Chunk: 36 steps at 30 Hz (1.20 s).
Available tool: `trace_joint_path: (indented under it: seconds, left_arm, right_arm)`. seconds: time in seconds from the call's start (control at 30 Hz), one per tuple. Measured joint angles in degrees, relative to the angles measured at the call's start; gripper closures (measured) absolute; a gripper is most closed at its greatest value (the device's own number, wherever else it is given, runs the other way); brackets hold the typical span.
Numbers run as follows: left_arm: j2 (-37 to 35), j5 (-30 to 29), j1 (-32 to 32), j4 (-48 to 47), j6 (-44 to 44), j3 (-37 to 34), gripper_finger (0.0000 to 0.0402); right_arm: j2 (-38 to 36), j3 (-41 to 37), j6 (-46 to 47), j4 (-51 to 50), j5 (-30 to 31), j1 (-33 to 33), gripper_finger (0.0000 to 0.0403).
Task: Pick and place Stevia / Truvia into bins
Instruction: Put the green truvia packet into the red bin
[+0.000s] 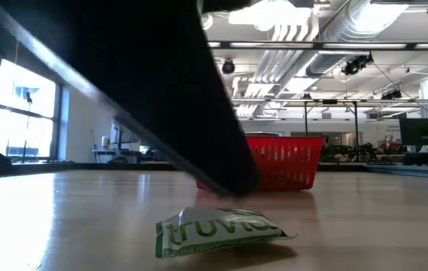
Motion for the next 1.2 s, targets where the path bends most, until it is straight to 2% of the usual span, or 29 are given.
trace_joint_path:
  seconds: [0.13, 0.33, 0.43, 0.63, 0.67, 0.77, 0.87, 0.97, 1.07, 1.2]
  left_arm:
    - [2.49, 2.09, -0.01, 1.03, 0.34, 0.02, 0.0146]
    - [3.73, -0.62, -0.09, 0.80, 0.03, 0.35, 0.0181]
    - [3.84, -1.02, 0.25, -1.33, 2.07, 0.81, 0.0227]
    - [4.00, -0.56, 1.03, -7.03, 7.61, 3.46, 0.0365]
    - [4.05, -0.27, 1.24, -8.56, 8.72, 4.29, 0.0371]
    - [4.44, -0.15, 2.22, -17.36, 10.32, 8.80, 0.0369]
    - [4.68, -5.35, 3.72, -31.54, 11.55, 16.55, 0.0350]
    - [4.26, -12.05, 6.35, -45.75, 15.25, 25.03, 0.0355]
    - [4.26, -13.84, 10.26, -49.55, 20.40, 30.44, 0.0368]
    - [4.22, -12.12, 16.25, -50.45, 23.28, 32.14, 0.0368]
  right_arm:
    - [0.02, -1.74, 0.68, 0.76, -0.86, 0.00, 0.0118]
    - [0.02, -1.69, 0.03, 0.57, 1.44, -0.02, 0.0119]
    - [0.02, -1.63, -0.33, 0.53, 1.73, -0.13, 0.0119]
    - [-0.01, -1.63, -0.13, 0.55, 2.74, -0.32, 0.0120]
    - [-0.18, -1.63, 0.23, 0.56, 3.03, -0.46, 0.0121]
    - [-1.78, -1.63, 2.23, 0.34, 5.16, -0.67, 0.0130]
    - [-4.51, -1.56, 3.54, -1.84, 7.13, -1.47, 0.0143]
    - [-7.18, -1.56, 3.63, -5.28, 8.27, -2.86, 0.0158]
    - [-9.17, -1.56, 3.24, -7.96, 9.11, -4.30, 0.0171]
    - [-11.15, -1.56, 2.32, -8.47, 10.26, -5.11, 0.0183]
